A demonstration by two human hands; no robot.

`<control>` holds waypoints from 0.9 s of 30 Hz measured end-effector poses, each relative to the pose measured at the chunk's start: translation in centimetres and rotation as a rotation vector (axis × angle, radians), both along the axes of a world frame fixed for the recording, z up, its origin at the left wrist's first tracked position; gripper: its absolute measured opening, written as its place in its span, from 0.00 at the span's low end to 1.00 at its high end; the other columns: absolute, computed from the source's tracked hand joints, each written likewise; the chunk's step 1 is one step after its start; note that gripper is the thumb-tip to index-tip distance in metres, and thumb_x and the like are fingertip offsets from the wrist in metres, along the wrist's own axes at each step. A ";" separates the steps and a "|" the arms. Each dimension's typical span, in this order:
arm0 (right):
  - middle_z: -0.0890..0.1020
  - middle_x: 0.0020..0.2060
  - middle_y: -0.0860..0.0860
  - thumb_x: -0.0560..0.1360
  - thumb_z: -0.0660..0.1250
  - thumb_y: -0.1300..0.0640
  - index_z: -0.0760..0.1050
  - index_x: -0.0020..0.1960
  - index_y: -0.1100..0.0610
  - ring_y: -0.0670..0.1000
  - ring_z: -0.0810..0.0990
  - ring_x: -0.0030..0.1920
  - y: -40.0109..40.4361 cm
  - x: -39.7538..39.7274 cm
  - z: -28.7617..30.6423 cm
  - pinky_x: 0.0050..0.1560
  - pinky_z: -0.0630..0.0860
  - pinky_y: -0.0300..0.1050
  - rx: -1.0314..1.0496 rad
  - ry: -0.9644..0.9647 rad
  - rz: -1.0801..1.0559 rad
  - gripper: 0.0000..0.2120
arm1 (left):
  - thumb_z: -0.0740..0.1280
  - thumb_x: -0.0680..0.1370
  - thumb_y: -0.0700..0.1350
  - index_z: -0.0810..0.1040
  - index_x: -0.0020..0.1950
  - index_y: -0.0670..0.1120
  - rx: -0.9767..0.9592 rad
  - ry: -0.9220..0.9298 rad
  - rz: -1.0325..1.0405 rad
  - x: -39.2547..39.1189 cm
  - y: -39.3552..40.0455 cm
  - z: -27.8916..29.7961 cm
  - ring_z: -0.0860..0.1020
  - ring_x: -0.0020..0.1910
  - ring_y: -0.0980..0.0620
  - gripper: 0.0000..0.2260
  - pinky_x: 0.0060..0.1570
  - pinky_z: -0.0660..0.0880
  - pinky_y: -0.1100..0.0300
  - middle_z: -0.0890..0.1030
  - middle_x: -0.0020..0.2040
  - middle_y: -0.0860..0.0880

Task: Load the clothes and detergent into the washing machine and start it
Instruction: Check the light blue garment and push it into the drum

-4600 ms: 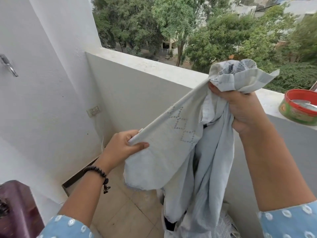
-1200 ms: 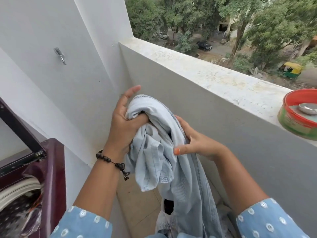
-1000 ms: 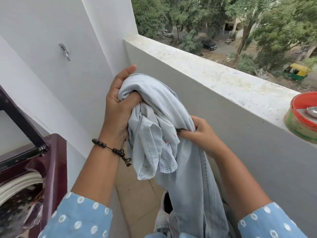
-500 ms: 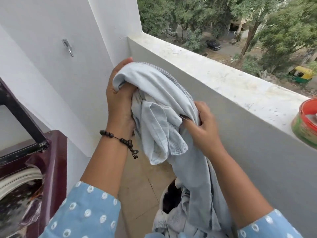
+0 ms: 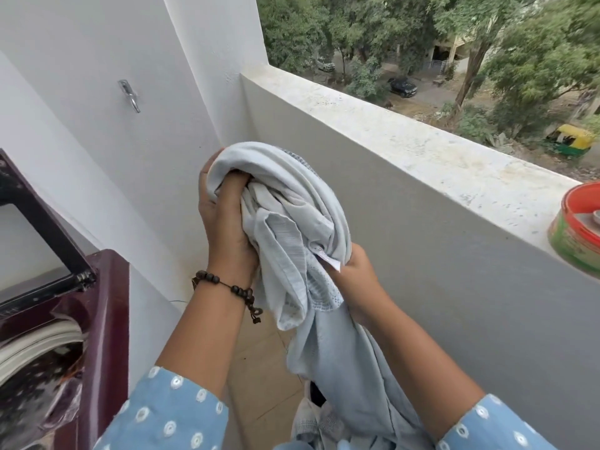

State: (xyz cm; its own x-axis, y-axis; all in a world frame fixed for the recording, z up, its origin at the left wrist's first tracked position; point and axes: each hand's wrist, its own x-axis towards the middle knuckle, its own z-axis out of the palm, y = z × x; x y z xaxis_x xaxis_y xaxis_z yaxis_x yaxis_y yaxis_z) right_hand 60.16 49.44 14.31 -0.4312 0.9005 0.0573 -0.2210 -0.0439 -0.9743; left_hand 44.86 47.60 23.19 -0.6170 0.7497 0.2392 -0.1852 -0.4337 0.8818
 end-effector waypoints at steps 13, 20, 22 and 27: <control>0.80 0.41 0.72 0.66 0.70 0.64 0.78 0.46 0.70 0.64 0.82 0.42 5.2 4.9 4.0 0.40 0.77 0.68 0.198 -0.056 -0.235 0.12 | 0.77 0.63 0.50 0.50 0.76 0.68 -0.328 0.400 -0.547 -3.6 -3.7 -2.9 0.75 0.66 0.58 0.51 0.56 0.79 0.57 0.66 0.72 0.56; 0.84 0.33 0.47 0.76 0.60 0.77 0.77 0.53 0.63 0.44 0.83 0.34 4.1 5.6 6.8 0.33 0.78 0.36 0.238 0.040 -0.116 0.14 | 0.84 0.61 0.53 0.61 0.77 0.53 -0.547 0.688 -0.628 -3.0 -3.0 -6.5 0.74 0.69 0.55 0.50 0.67 0.73 0.49 0.74 0.71 0.53; 0.84 0.33 0.45 0.76 0.59 0.77 0.76 0.56 0.63 0.42 0.83 0.35 3.9 5.4 7.4 0.34 0.78 0.35 0.263 0.064 -0.105 0.15 | 0.81 0.66 0.49 0.73 0.70 0.48 -0.557 0.588 -0.623 -2.2 -2.8 -7.1 0.79 0.63 0.51 0.35 0.63 0.76 0.48 0.81 0.63 0.51; 0.86 0.38 0.52 0.68 0.71 0.68 0.81 0.47 0.59 0.52 0.85 0.42 3.9 5.2 6.7 0.39 0.82 0.51 0.269 -0.020 -0.159 0.09 | 0.65 0.79 0.40 0.79 0.58 0.44 -0.514 0.059 -0.409 -1.2 -2.1 -6.0 0.82 0.51 0.47 0.08 0.44 0.82 0.56 0.86 0.48 0.47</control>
